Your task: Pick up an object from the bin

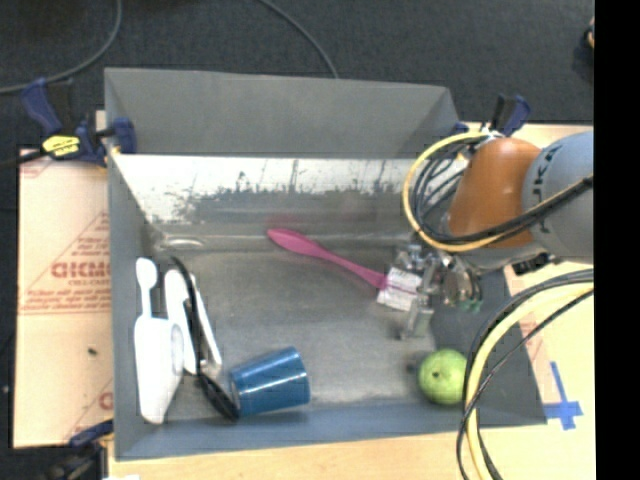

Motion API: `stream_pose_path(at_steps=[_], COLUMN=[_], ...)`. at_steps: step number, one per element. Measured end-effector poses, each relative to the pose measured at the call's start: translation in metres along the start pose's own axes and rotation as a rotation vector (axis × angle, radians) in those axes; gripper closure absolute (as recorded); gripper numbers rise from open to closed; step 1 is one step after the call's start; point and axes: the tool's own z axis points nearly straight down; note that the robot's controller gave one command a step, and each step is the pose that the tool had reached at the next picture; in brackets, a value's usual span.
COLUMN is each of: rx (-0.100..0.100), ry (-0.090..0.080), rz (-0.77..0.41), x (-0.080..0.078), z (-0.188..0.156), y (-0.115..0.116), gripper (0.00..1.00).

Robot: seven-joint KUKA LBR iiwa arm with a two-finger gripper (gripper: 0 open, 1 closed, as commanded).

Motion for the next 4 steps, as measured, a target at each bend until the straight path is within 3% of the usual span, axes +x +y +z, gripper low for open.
stream_pose_path(at_steps=[1,2,4], rx=[-0.001,0.001,0.001], ry=[-0.013,-0.003,-0.002], rz=[0.266,0.000,-0.001], x=[-0.010,-0.001,0.000], z=[-0.002,-0.001,-0.004], y=[0.007,-0.001,-0.001], gripper=[0.00,1.00,1.00])
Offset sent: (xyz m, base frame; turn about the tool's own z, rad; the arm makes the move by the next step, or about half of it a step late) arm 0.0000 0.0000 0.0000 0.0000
